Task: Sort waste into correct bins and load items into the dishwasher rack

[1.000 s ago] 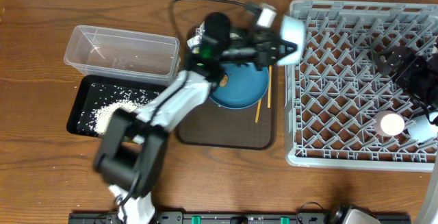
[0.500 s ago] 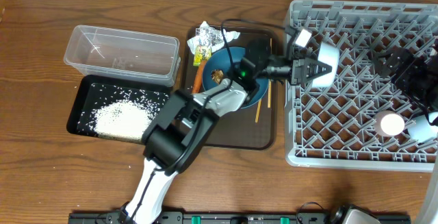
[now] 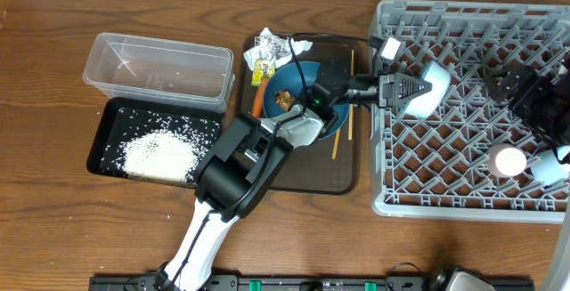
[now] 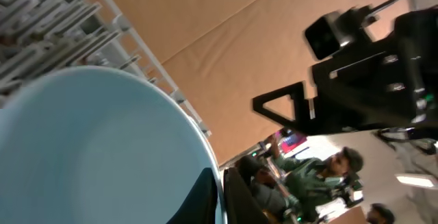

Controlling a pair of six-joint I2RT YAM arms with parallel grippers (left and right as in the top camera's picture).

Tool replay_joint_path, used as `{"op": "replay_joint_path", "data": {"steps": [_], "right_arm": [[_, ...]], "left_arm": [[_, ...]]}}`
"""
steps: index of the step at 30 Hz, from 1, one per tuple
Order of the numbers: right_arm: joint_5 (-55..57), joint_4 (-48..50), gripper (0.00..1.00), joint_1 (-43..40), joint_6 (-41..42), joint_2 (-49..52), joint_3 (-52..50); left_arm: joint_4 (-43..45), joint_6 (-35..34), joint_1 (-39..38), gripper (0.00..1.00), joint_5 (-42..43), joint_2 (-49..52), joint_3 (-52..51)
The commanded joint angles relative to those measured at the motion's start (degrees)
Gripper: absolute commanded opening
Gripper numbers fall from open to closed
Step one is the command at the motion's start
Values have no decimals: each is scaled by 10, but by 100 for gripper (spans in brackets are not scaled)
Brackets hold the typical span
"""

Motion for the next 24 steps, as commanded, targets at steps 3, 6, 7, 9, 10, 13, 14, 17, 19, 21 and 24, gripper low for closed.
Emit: {"op": "replay_joint_path", "data": {"steps": [3,6,7,9,10,13,14,17,19,21,24], "right_arm": [[0,0,99,-3,-1,0,4],[0,0,99,-3,-1,0,4],[0,0,99,-3,-1,0,4],[0,0,99,-3,-1,0,4],[0,0,99,-3,-1,0,4],[0,-1,99,-3,-1,0,4],[0,-1,99,-3,-1,0,4],[0,-3,99,-3,-1,0,4],[0,-5,99,-3,-1,0,4],[0,-7,99,-3,-1,0,4],[0,-11,99,-3,-5,0,4]], "left_arm": [[25,-59,0,6,-15,5,17],[25,-78,-2,6,-19,5,17],[25,-81,-4,6,-21,5,17],[25,-94,-10,6,-26,5,17],[25,-95,-13,6,-29,5,17],[24,-95,-22,6,-34,5,17],[24,-97,-25,6,-37,6,17],[2,-104,-26,6,-45,6,16],[-14,-111,-25,6,-54,9,16],[-20,-117,-25,6,-64,10,16],[-30,-116,-24,6,-73,10,15]]}}
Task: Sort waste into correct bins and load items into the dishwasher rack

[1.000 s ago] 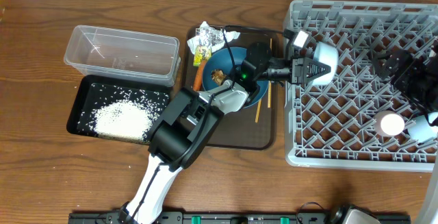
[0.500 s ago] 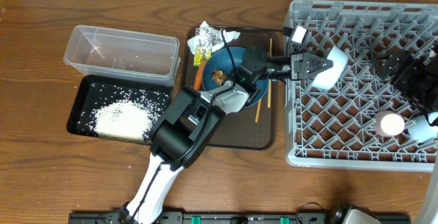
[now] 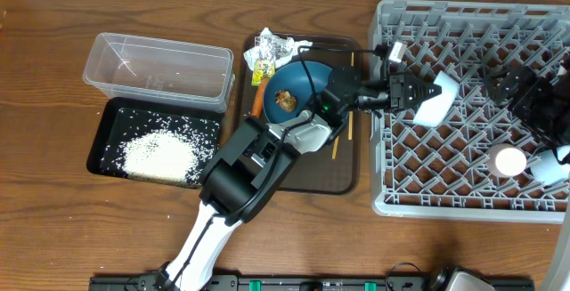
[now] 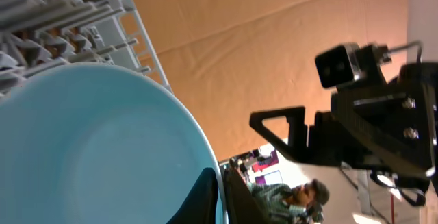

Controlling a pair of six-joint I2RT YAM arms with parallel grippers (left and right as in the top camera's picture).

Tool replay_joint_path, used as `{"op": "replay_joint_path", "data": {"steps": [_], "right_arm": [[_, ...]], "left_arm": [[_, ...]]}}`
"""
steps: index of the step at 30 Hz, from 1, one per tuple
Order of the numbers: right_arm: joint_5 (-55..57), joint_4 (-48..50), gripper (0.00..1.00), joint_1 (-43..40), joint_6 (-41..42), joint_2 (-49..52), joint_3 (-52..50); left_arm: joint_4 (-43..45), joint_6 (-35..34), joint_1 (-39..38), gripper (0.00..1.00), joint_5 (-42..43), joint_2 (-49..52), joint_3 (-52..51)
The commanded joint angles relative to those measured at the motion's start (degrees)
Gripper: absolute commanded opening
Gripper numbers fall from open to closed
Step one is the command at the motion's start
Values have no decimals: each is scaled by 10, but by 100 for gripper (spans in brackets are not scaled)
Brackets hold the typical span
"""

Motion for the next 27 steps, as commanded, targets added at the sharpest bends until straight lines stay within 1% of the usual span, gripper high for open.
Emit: {"op": "replay_joint_path", "data": {"steps": [1,3,6,8,9,11,12,13,15,16,18,20,27], "right_arm": [[-1,-5,99,-3,-9,0,4],[-1,-6,99,-3,-12,0,4],[-1,-8,99,-3,-16,0,4],[-1,-8,99,-3,-16,0,4],[-1,-8,99,-3,-16,0,4],[-1,-7,99,-3,-16,0,4],[-1,-7,99,-3,-16,0,4],[-1,-7,99,-3,-16,0,4],[-1,-6,99,-3,-16,0,4],[-1,-6,99,-3,-16,0,4],[-1,-6,99,-3,-16,0,4],[-1,-6,99,-3,-16,0,4],[-1,-6,99,-3,-16,0,4]], "left_arm": [[-2,-7,5,6,-23,9,15],[-2,-7,10,6,-27,9,15],[-5,-7,24,10,-26,9,15],[-19,-7,35,17,-23,9,14],[-26,-7,39,23,-21,9,14],[-41,-7,47,27,-15,9,11],[-48,-7,51,33,-12,9,10],[-53,-7,54,42,-9,9,9],[-55,-7,59,55,-5,9,9],[-55,-7,61,75,-4,9,9],[-55,-7,65,97,0,9,9],[-55,-1,69,98,8,9,9],[-55,48,102,98,44,-7,9]]}}
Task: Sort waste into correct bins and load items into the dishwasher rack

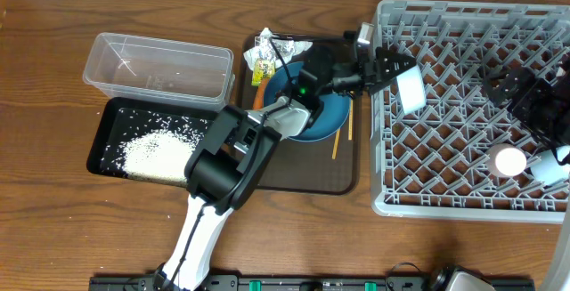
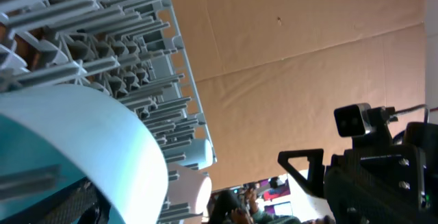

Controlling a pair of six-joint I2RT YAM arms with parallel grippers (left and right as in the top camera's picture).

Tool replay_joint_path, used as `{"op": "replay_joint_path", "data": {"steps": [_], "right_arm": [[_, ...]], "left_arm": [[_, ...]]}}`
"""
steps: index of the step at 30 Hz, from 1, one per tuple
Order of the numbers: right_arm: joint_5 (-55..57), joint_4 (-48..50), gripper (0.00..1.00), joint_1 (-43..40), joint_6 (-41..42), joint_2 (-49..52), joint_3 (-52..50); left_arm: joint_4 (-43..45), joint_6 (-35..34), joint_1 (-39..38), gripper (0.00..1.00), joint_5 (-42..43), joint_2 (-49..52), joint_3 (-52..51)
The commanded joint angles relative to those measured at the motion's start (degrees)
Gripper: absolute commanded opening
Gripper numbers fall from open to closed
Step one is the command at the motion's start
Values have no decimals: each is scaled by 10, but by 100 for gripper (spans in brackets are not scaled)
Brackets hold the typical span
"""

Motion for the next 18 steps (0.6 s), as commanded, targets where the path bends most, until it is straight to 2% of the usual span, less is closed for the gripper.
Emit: {"op": "replay_joint_path", "data": {"steps": [1,5,8,10,12,13,15,18], "right_arm": [[-1,0,99,-3,-11,0,4],[-1,0,99,-3,-11,0,4],[-1,-1,99,-3,-11,0,4],[-1,-1,99,-3,-11,0,4],[-1,-2,99,-3,-11,0,4],[-1,-3,99,-3,-11,0,4],[-2,-3,99,-3,-11,0,4],[-3,-3,99,0,-11,0,4]], "left_arm": [[4,39,29,98,28,-15,9],[-7,61,59,98,30,-53,9],[-94,117,80,98,35,-97,9],[-185,179,91,98,32,-130,9],[-319,270,103,98,13,-175,9],[-416,328,109,98,-17,-204,9],[-552,417,117,98,-79,-247,9],[-754,544,122,98,-237,-317,9]]}}
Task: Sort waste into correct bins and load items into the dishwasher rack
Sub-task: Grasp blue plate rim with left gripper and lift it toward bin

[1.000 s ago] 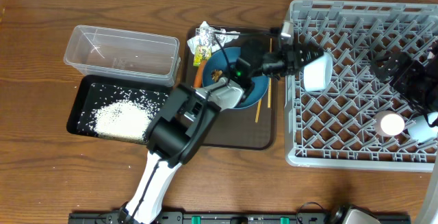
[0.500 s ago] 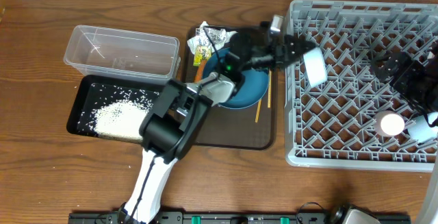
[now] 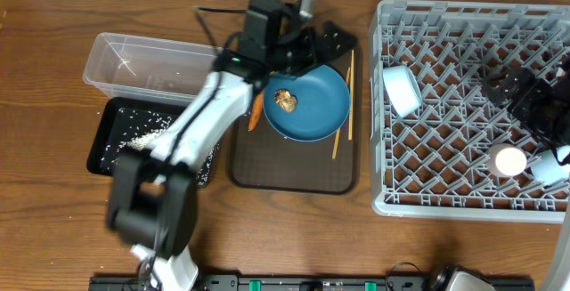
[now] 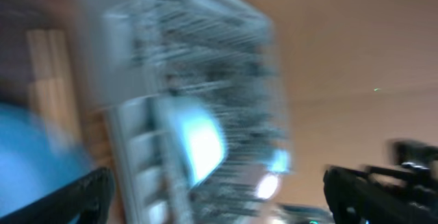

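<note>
A light blue bowl (image 3: pixel 403 89) stands on edge in the left part of the grey dishwasher rack (image 3: pixel 463 202). In the blurred left wrist view the bowl (image 4: pixel 198 145) also sits among the rack tines. My left gripper (image 3: pixel 325 44) (image 4: pixel 219 203) is open and empty, over the far edge of the brown tray (image 3: pixel 294 171) and left of the rack. A blue plate (image 3: pixel 312 109) with a food scrap (image 3: pixel 285 100) lies on the tray, chopsticks (image 3: pixel 344 104) to its right. My right gripper (image 3: pixel 521 91) hovers over the rack's right side, its jaws unclear.
A clear plastic container (image 3: pixel 156 64) stands at the back left. In front of it is a black tray with rice (image 3: pixel 120 140), partly under my left arm. An orange carrot piece (image 3: pixel 256 113) lies beside the plate. A white cup (image 3: pixel 509 160) sits in the rack.
My left gripper was at the rack's left edge with the light blue bowl. Now it is open and back over the far end of the brown tray, and the bowl stays in the rack.
My left gripper held the light blue bowl over the rack's left half at the first two moments. Then the bowl stood on edge nearer the rack's left rim, still at the fingertips. Now the bowl rests there alone and the gripper is away. The right arm stayed put.
</note>
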Controlling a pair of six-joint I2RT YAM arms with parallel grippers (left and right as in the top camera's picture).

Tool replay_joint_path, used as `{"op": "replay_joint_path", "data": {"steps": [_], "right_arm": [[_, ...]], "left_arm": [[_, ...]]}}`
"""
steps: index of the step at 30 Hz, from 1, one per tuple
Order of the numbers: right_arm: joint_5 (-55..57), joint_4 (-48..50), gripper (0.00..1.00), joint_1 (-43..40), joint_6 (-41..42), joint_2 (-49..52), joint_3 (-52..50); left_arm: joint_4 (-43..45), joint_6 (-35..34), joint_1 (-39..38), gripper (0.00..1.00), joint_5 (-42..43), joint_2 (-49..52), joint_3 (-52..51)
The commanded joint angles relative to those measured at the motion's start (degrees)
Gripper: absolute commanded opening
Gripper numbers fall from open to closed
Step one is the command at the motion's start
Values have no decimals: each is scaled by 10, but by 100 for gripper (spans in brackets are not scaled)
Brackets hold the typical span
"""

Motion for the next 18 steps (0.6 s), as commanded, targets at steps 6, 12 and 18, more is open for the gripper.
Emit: {"op": "replay_joint_path", "data": {"steps": [6,12,18], "right_arm": [[-3,4,99,9,-9,0,4],[-3,5,99,12,-9,0,4],[-3,3,99,12,-9,0,4]], "left_arm": [[-282,350,4,100,-296,-110,0],[-374,323,3,71,-333,-76,-20],[-365,283,4,57,-333,-4,-24]]}}
